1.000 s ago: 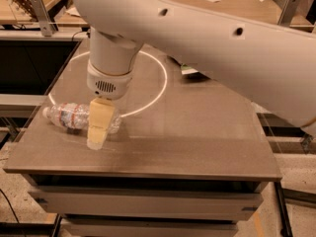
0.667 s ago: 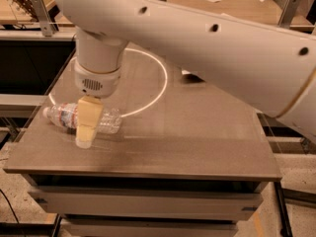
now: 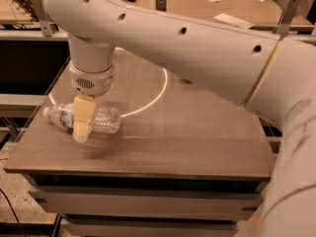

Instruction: Place water bottle upright

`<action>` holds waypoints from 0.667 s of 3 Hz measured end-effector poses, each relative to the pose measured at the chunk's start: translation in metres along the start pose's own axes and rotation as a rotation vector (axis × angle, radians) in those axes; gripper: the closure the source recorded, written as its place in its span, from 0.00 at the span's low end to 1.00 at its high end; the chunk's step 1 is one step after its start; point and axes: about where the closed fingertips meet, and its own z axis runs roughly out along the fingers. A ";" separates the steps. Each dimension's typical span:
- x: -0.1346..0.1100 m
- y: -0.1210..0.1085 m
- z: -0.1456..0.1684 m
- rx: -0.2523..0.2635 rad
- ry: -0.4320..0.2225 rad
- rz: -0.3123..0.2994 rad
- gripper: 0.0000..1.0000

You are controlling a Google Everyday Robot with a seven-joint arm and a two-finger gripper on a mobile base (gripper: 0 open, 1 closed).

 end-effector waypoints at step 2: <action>0.018 -0.008 0.030 -0.008 0.060 0.021 0.41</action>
Offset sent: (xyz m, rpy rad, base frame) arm 0.0110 -0.0272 -0.0476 -0.0713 0.0319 -0.0144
